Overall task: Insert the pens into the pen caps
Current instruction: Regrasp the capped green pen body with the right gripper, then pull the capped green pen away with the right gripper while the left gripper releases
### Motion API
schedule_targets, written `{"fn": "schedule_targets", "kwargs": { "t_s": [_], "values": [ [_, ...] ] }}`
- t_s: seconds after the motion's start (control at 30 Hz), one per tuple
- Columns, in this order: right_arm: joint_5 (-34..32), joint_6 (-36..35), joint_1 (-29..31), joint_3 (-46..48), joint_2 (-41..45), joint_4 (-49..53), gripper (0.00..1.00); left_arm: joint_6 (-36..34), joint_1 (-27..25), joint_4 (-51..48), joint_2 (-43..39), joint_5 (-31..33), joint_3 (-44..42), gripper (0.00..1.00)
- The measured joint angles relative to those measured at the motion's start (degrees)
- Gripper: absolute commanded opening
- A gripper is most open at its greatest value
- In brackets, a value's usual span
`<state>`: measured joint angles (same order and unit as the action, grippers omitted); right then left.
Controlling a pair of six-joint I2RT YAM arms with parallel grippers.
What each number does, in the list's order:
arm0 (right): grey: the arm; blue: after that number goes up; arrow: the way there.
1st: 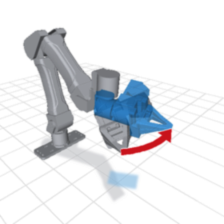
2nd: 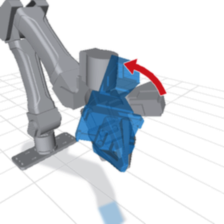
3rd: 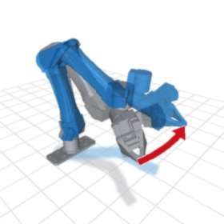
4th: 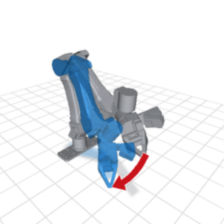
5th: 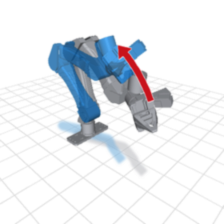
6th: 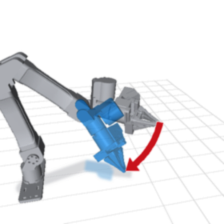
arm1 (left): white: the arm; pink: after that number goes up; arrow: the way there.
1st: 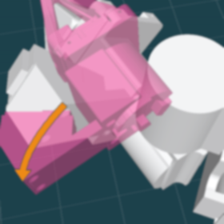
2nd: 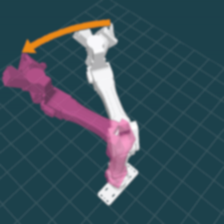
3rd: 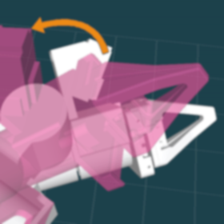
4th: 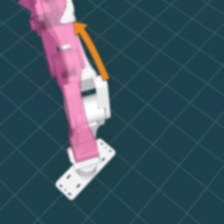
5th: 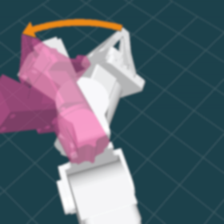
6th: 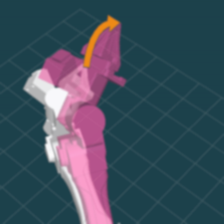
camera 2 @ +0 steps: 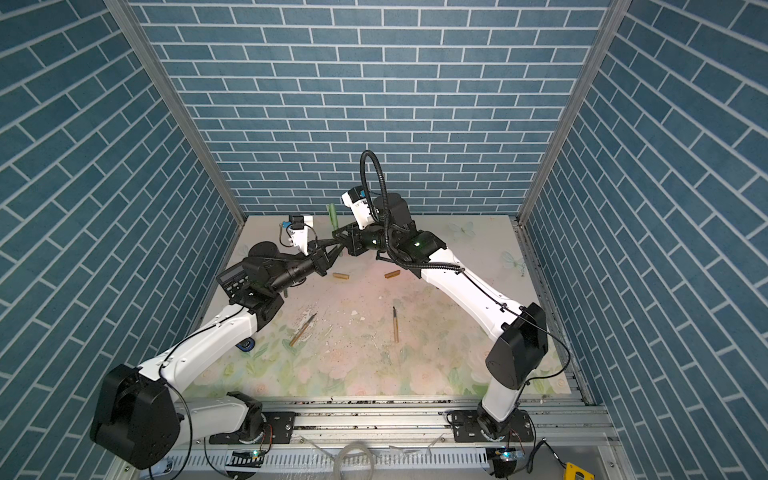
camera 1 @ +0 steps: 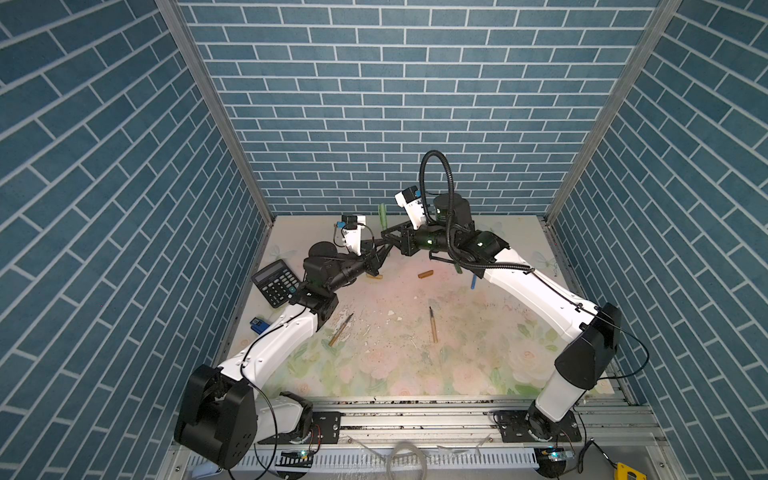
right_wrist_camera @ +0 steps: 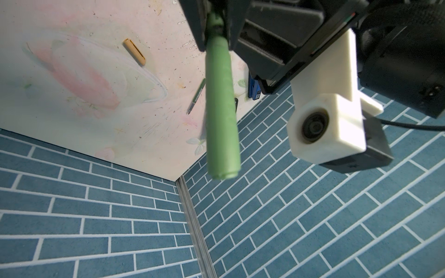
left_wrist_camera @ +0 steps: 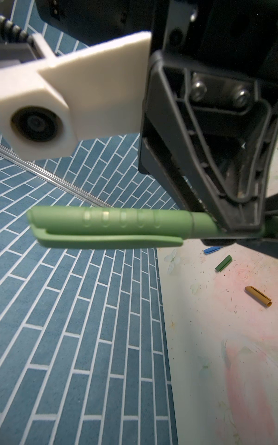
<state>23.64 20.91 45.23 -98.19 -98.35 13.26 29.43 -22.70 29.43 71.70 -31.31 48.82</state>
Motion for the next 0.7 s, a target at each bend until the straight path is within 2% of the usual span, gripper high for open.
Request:
{"fn": "schedule_targets", "kwargs": {
  "t_s": [0.03,0.07,0.13,0.23,0.27,0.37,0.53,0.7],
  "values": [
    [0.0,0.0,0.0,0.0,0.0,0.0,0.08,0.1,0.0,0.0,0.0,0.0,0.0,0.15],
    [0.0,0.0,0.0,0.0,0.0,-0.1,0.08,0.2,0.0,0.0,0.0,0.0,0.0,0.25],
    [-0.1,0.3,0.0,0.0,0.0,-0.9,0.07,-0.1,0.0,0.0,0.0,-0.1,0.0,0.48],
    [-0.9,0.3,0.1,0.2,0.0,-2.2,0.07,0.2,-0.1,-0.4,0.0,-1.0,0.0,0.72],
    [-1.2,0.3,0.1,0.2,0.1,-2.2,0.07,0.1,-0.1,-0.6,0.0,-1.4,0.0,0.76],
    [-2.6,0.1,0.0,-0.2,0.1,-1.6,0.07,0.5,-0.2,-1.2,0.0,-3.1,0.1,0.83],
    [-6.2,-0.4,-1.0,-5.3,-0.3,1.9,0.07,0.4,-0.6,-0.9,0.0,-4.8,0.1,0.85],
    [-9.6,-0.3,-5.3,-7.9,0.4,2.6,0.06,0.0,-0.6,-2.4,-0.5,-0.7,0.1,0.86]
  ]
}}
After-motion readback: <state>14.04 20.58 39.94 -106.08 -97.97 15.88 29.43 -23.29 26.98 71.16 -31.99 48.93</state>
